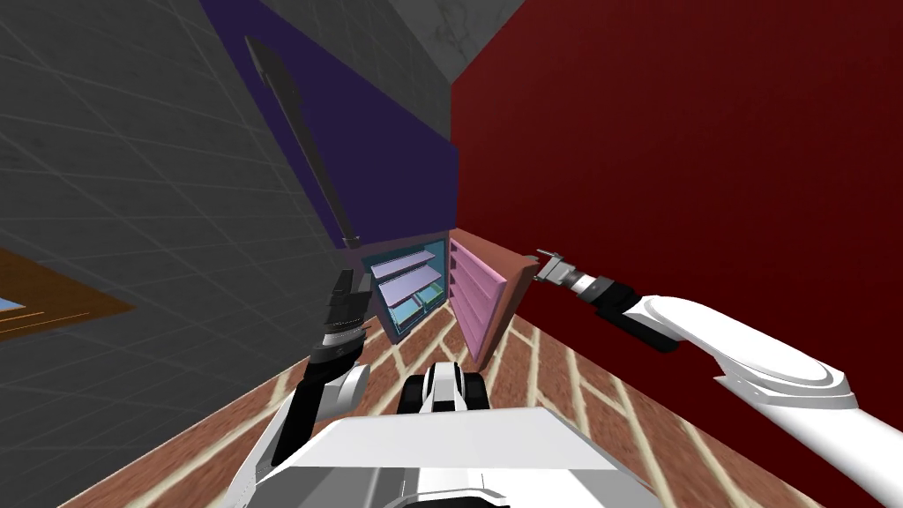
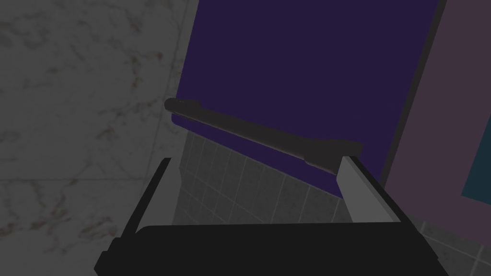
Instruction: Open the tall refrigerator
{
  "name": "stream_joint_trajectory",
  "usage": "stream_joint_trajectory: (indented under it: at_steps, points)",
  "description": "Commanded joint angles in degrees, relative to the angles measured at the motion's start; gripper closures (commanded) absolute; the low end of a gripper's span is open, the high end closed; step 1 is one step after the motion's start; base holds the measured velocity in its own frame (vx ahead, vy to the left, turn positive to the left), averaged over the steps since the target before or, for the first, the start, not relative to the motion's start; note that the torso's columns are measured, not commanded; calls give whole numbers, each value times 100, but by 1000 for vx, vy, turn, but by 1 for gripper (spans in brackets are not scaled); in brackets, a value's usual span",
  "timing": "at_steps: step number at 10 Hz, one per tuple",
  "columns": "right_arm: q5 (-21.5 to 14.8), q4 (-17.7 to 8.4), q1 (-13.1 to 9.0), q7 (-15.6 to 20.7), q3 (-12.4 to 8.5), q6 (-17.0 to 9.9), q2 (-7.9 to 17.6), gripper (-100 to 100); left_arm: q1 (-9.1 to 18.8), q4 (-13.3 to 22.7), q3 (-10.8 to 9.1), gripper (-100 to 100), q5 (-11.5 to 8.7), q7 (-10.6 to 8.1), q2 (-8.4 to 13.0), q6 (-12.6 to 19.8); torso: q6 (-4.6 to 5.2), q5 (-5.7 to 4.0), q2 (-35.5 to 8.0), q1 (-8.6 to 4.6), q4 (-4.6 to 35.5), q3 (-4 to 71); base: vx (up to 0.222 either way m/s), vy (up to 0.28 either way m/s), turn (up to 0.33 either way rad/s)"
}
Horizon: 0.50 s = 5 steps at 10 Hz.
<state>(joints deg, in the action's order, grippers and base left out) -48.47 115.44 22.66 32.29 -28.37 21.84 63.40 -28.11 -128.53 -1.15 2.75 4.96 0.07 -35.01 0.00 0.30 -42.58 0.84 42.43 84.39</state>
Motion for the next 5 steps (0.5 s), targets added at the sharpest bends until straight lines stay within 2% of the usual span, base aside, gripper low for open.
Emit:
stream_joint_trajectory:
  at_steps: [1,3,4,5]
  points:
    - [153,-67,-41,-284,-226,91,334,-100,1,0,1,0,0,0,-1,0,-7,3,-2,-5,3,-1,10,65,-66]
    - [250,-99,-59,-484,-370,120,584,-100,1,0,1,0,0,0,0,0,-11,13,-5,-42,31,7,-4,49,-60]
    - [206,-120,53,-381,-282,212,453,-100,0,0,0,0,0,0,0,0,-9,30,-17,-37,54,6,10,8,-24]
    - [209,-144,62,-393,-279,245,461,0,1,0,0,0,0,0,0,0,-10,16,-21,-35,36,-5,5,-3,2]
